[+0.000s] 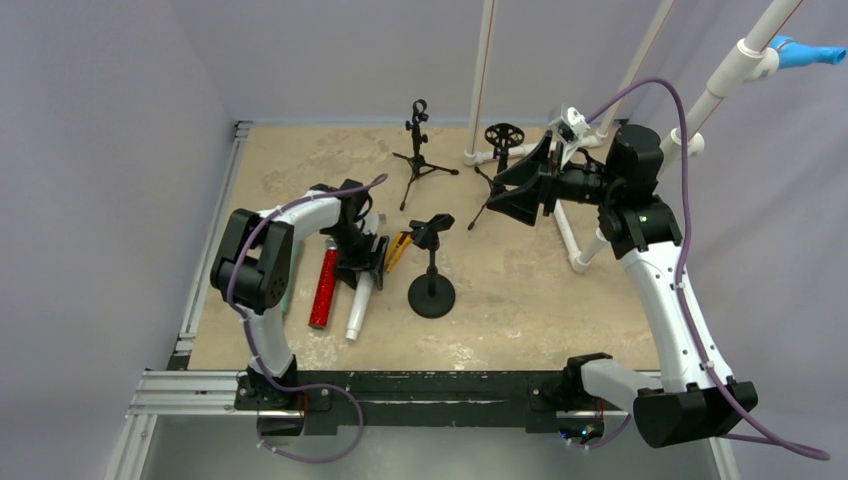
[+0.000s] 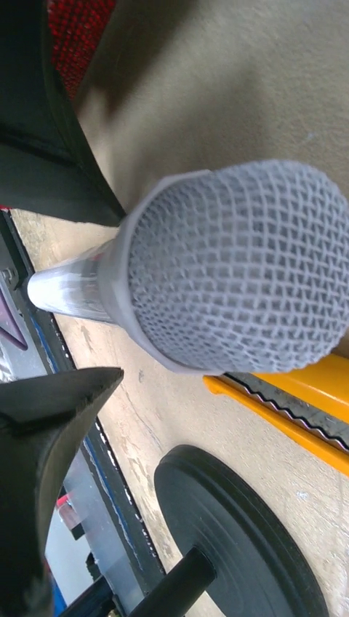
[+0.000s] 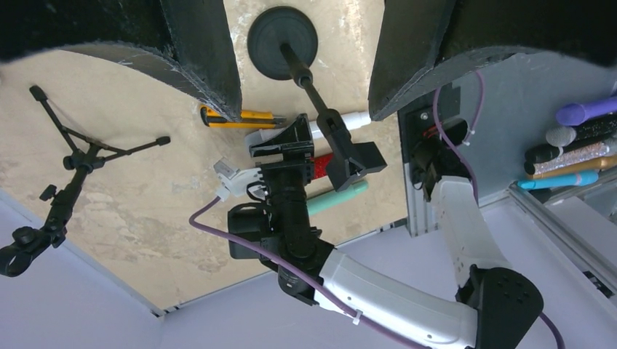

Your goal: Remove the microphone from the stand

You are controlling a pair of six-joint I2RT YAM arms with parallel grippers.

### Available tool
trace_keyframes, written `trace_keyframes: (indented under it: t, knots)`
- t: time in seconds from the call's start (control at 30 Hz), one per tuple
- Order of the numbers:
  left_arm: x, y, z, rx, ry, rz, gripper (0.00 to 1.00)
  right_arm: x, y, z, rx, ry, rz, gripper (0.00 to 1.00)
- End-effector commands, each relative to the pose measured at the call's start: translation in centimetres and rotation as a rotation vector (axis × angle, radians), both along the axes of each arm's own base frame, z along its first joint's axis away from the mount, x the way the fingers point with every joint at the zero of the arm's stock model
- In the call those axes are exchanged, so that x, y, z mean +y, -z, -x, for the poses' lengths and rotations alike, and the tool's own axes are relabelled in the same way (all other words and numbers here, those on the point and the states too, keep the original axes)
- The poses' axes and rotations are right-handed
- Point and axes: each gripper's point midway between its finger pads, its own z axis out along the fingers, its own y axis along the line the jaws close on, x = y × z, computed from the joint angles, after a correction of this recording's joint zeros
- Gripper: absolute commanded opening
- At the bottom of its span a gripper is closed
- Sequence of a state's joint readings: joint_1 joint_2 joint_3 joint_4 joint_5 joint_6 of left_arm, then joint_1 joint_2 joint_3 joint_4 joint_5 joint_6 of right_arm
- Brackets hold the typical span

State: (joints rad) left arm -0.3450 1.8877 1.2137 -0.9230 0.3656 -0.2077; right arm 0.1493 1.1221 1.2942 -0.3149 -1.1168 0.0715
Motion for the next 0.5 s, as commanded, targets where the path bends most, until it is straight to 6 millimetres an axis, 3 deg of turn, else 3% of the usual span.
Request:
trace_keyframes:
  t: [0.0,0.27,0.47]
  knots:
    - [0.4,-2.5,-1.6,-0.116,0.024,-0.014,0.74,-0.1,-0.7,0.0,-0.035,0.007,-0.004,0.63]
    - [1.0,-9.7,-3.3,-0.338,0.058,0.0,0.87,-0.2,0.1,-0.1,-0.034,0.011,0.014,0.63]
    - [0.9,-16.6,-4.3,-0.593,0.124,0.063,0.89,-1.1,3.3,-0.6,-0.049,0.05,0.115,0.63]
